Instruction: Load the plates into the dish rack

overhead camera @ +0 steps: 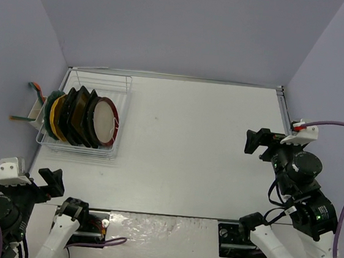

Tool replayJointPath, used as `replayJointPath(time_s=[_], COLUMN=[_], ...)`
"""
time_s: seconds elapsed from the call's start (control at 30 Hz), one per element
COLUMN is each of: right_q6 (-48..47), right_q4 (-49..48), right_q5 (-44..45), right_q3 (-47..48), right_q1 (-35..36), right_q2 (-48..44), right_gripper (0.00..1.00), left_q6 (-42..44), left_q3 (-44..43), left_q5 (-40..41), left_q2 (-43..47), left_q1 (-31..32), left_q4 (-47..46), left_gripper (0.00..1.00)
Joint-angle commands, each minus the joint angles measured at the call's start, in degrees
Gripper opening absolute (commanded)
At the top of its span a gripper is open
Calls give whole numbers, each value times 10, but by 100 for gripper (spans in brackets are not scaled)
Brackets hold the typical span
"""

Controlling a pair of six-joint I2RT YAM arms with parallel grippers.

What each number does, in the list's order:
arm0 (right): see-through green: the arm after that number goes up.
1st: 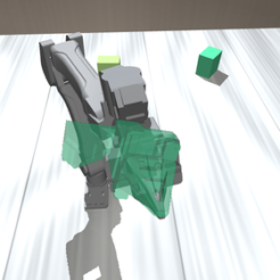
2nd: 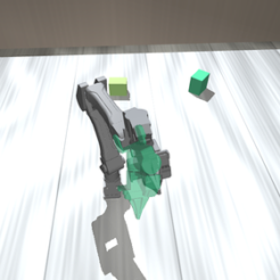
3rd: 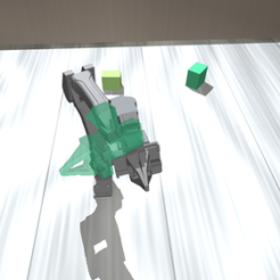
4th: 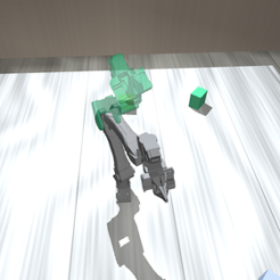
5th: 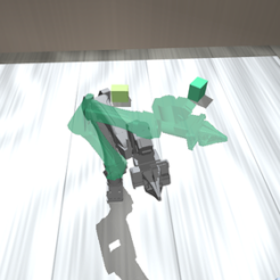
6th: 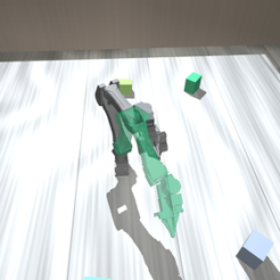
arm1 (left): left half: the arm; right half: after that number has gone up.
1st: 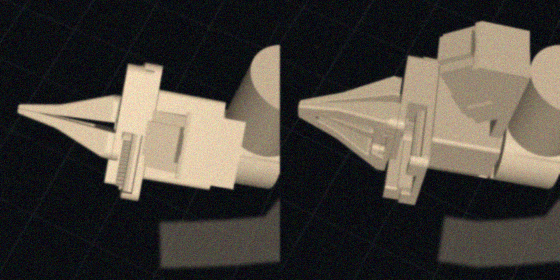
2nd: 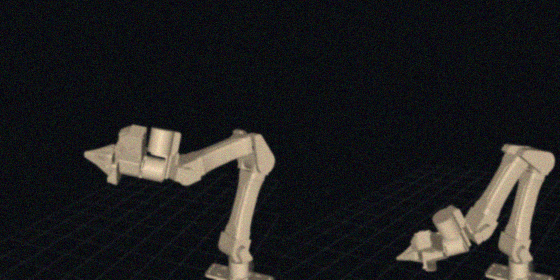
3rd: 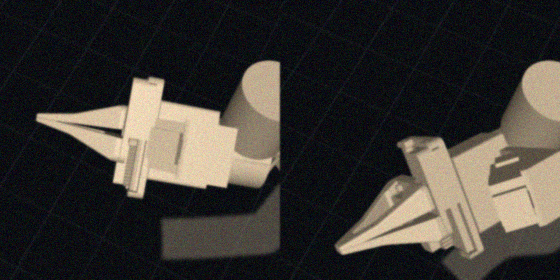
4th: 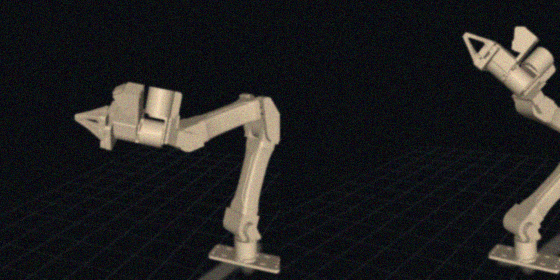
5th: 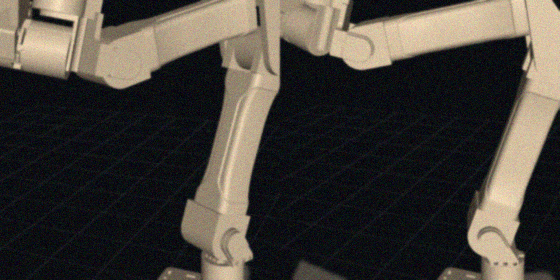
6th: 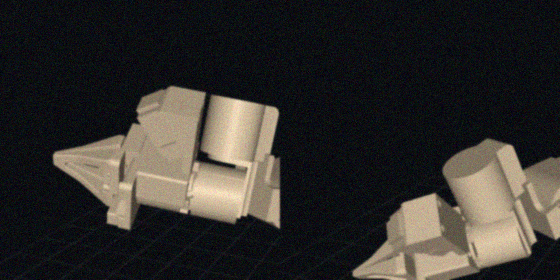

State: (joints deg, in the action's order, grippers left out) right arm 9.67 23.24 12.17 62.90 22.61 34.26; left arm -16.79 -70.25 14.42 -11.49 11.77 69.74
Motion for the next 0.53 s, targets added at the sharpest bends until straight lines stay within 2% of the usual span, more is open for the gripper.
replayJointPath(time_s=[0.0, 0.5], right_q6=[-8, -6], right_q4=[-61, -88], right_q5=[21, 36], right_q3=[-8, -17], right_q1=[5, 5], right_q2=[-2, -1], right_gripper=[100, 100], left_q6=[-12, -20], left_q3=[-3, 3], left_q5=[2, 14], left_q2=[-13, 10], left_q1=[1, 0], left_q4=[-9, 4], left_gripper=[97, 97])
